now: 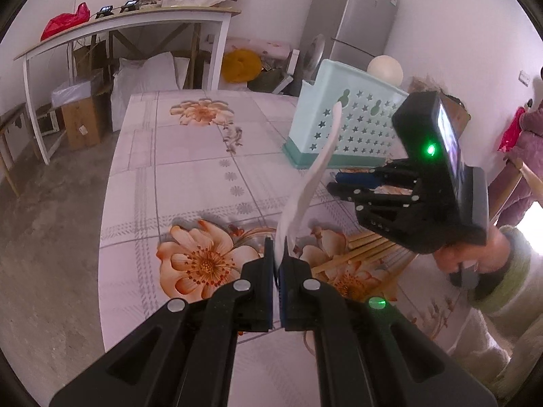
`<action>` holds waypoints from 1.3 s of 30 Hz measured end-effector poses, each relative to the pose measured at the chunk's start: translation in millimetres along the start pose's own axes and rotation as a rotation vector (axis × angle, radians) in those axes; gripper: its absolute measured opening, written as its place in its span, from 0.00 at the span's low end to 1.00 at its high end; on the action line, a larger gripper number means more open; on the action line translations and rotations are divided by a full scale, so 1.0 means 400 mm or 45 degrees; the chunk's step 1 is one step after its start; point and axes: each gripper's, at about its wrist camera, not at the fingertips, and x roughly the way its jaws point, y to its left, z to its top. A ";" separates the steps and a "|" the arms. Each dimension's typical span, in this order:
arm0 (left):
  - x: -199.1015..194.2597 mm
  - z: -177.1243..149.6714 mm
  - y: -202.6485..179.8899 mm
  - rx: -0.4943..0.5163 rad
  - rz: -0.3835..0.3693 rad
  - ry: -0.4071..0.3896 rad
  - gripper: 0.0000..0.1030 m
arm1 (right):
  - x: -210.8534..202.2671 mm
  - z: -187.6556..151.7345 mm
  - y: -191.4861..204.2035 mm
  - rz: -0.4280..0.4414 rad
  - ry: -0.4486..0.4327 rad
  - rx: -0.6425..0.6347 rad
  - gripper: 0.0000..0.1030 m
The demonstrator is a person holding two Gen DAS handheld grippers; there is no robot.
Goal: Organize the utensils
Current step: 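Carry the white spoon upright above the green holder with the left tool, then lower the white spoon into the green holder and open the left tool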
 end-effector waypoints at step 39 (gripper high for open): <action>-0.144 0.380 -0.222 0.722 0.248 0.171 0.02 | -0.362 -0.119 -0.339 0.136 -0.505 0.652 0.00</action>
